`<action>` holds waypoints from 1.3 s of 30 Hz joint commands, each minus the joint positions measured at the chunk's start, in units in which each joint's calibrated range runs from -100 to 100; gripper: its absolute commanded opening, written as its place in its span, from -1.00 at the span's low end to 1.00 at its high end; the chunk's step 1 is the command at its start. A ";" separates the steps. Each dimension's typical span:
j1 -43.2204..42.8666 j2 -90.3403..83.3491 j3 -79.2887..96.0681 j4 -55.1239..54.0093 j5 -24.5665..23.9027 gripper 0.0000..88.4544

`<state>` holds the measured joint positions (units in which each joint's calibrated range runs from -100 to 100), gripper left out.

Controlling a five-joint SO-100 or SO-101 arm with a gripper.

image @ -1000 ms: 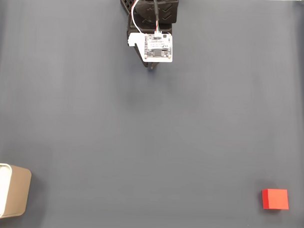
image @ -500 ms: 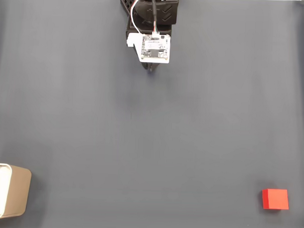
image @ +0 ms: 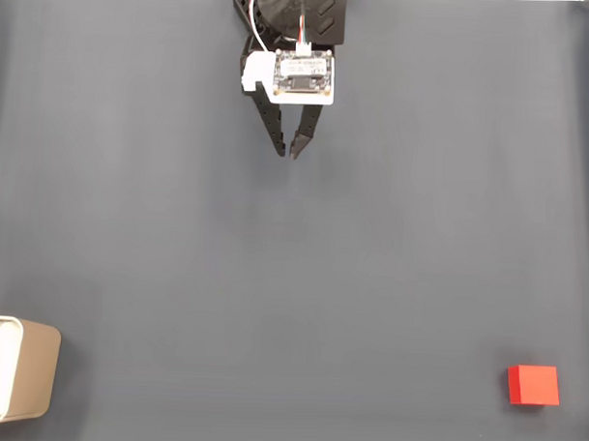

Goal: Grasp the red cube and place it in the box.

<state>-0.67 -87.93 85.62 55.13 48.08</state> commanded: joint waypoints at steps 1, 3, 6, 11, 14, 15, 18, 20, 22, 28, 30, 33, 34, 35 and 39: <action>0.17 4.65 -7.70 -2.67 0.24 -1.00; 0.17 7.25 -10.62 -3.33 0.15 -1.00; 0.10 10.63 -14.91 -4.23 0.20 -1.00; -1.96 19.73 -25.04 -7.51 1.76 -1.00; -3.38 23.89 -29.42 -7.51 2.30 -1.00; -3.95 25.28 -30.88 -7.43 2.49 -1.00; -5.80 29.18 -35.26 -7.18 3.17 -1.00; -7.00 31.60 -37.90 -7.10 3.71 -1.00; -8.28 34.03 -40.55 -6.85 4.30 -1.00; -12.26 40.44 -47.94 -4.48 5.03 -1.00; -13.47 42.26 -49.77 -3.98 5.08 -1.00; -15.17 44.34 -51.59 -3.98 5.23 -1.00; -15.67 44.95 -52.14 -3.98 5.18 -1.00; -16.16 45.55 -52.78 -3.90 5.08 -1.00; -17.80 48.85 -56.15 -3.49 4.79 -0.99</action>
<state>-17.14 -40.51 34.36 50.99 52.87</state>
